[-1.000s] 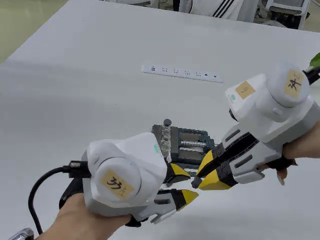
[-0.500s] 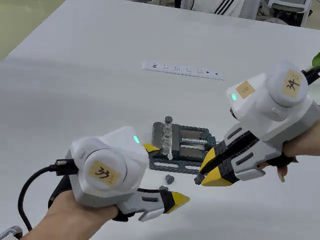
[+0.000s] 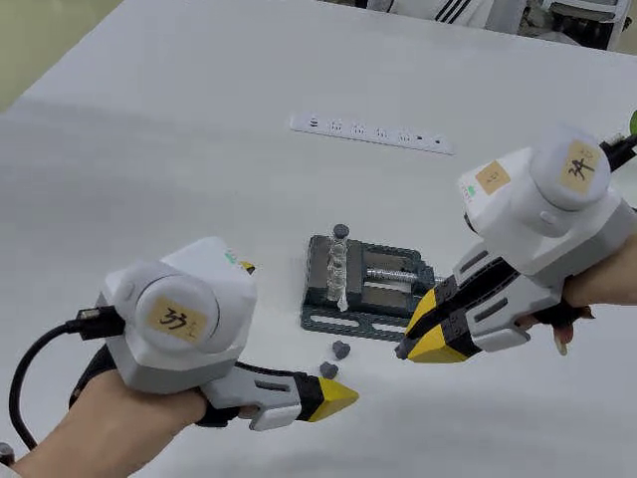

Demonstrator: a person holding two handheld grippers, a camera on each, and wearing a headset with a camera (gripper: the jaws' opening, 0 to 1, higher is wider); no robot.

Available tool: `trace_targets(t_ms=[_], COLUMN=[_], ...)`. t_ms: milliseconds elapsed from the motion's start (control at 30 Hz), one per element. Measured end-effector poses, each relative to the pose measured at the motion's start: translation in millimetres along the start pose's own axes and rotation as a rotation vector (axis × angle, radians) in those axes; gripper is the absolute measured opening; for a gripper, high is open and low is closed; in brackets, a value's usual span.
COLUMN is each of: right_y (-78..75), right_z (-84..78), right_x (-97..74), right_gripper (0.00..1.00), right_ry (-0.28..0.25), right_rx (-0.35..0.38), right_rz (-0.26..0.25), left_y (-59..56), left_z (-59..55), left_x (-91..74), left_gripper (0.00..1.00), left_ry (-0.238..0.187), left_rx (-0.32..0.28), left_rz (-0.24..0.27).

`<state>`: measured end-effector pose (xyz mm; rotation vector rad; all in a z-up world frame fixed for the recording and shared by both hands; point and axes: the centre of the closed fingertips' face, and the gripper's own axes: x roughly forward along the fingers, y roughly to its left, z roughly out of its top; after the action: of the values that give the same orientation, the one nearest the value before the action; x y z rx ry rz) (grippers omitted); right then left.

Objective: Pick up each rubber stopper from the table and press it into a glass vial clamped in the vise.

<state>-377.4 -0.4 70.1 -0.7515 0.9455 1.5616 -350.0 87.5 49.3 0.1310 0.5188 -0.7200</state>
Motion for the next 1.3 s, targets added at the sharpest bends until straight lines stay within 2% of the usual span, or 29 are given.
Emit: trace_targets(t_ms=[267,400,633,833,1000,1200,1300], right_y=[-7.3,-17.7,-40.5,-65.8,-87.3,-114.8,-120.8], right_z=[-1.4,4.5,22.7,31.8,38.4,43.8,46.1], right_x=[-0.1,-4.6,-14.2,-18.2,-18.1,-15.6,-15.9], right_gripper=[0.05,0.05,0.05,0.05,0.05,0.05,0.05], right_ry=[0.027,0.042,0.06,0.125,0.156,0.228,0.246], right_rx=[-0.015,-0.035,-0.091,-0.154,-0.188,-0.252,-0.271], right_rz=[-0.009,-0.018,-0.045,-0.079,-0.085,-0.093,-0.09], left_y=[2.8,3.5,5.9,7.1,8.2,8.5,11.5], left_z=[-0.6,0.3,1.8,1.9,-0.8,-0.9,-1.4], left_x=[-3.5,-5.3,-7.8,-8.5,-6.7,-4.3,-3.5], left_gripper=[0.99,0.99,0.99,0.99,0.99,0.98,0.98], left_ry=[-0.005,-0.01,-0.017,-0.02,-0.011,-0.012,-0.012], left_rx=[-0.014,-0.017,-0.025,-0.03,-0.041,-0.048,-0.051], left_rz=[0.011,0.012,0.02,0.023,0.023,0.013,0.012])
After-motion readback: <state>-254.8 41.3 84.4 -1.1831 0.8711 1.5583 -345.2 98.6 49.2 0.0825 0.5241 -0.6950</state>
